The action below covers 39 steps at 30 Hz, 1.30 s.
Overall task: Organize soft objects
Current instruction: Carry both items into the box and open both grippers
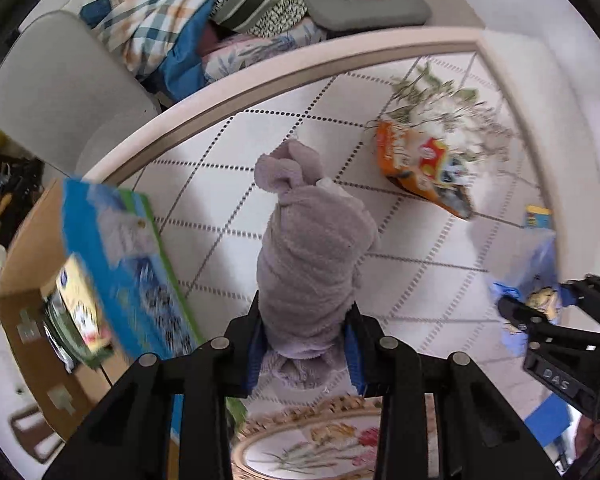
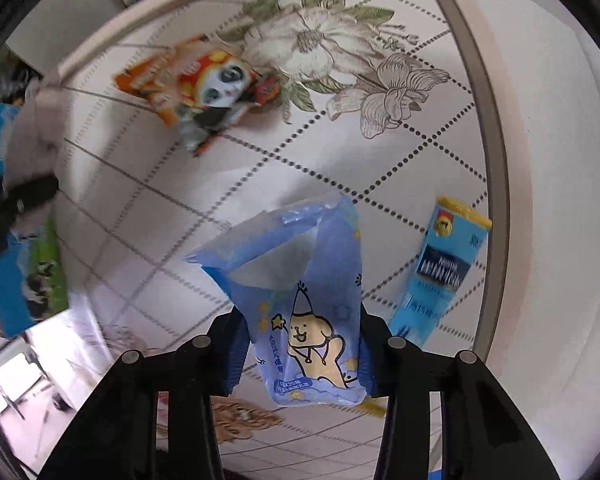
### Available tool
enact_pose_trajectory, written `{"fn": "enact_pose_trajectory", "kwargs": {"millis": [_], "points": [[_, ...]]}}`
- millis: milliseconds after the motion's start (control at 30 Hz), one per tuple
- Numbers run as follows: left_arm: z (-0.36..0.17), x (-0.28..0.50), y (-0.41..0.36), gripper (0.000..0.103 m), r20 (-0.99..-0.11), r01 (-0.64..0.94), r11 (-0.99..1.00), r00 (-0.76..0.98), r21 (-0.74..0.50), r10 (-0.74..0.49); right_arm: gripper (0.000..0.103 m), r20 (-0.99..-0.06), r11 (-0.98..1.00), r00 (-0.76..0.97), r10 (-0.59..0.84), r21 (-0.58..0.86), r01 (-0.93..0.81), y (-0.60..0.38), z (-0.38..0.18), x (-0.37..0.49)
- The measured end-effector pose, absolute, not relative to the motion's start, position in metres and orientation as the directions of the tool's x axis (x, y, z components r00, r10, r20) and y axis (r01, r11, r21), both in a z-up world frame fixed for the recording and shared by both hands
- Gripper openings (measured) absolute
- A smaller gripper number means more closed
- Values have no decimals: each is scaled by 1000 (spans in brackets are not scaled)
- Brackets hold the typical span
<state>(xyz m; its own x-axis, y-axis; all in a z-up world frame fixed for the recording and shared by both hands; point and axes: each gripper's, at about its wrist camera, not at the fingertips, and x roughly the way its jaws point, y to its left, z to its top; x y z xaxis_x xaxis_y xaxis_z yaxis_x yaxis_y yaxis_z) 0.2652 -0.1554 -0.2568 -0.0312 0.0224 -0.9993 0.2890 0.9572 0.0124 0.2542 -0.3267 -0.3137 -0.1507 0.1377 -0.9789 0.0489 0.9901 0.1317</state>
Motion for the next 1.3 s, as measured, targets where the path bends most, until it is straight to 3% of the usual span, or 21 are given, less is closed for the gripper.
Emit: {"fn": "enact_pose_trajectory", "kwargs": {"millis": [333, 633, 900, 1300], "points": [[-166, 215, -54, 31, -986, 169, 980, 108, -108, -127, 45, -961, 961, 6, 275, 275, 22, -253, -197, 220], [-137, 180, 100, 31, -983, 3, 998, 170, -65, -65, 45, -918, 916, 43, 394, 389, -98, -100, -158, 199], [-180, 180, 225, 31, -997, -166, 985, 75, -47, -35, 45, -885, 877, -35, 465, 465, -123, 44, -181, 207], [-236, 206, 280, 34, -990, -238, 965, -53, -112, -128, 45, -898, 898, -85, 432, 437, -57, 139, -248, 226]]}}
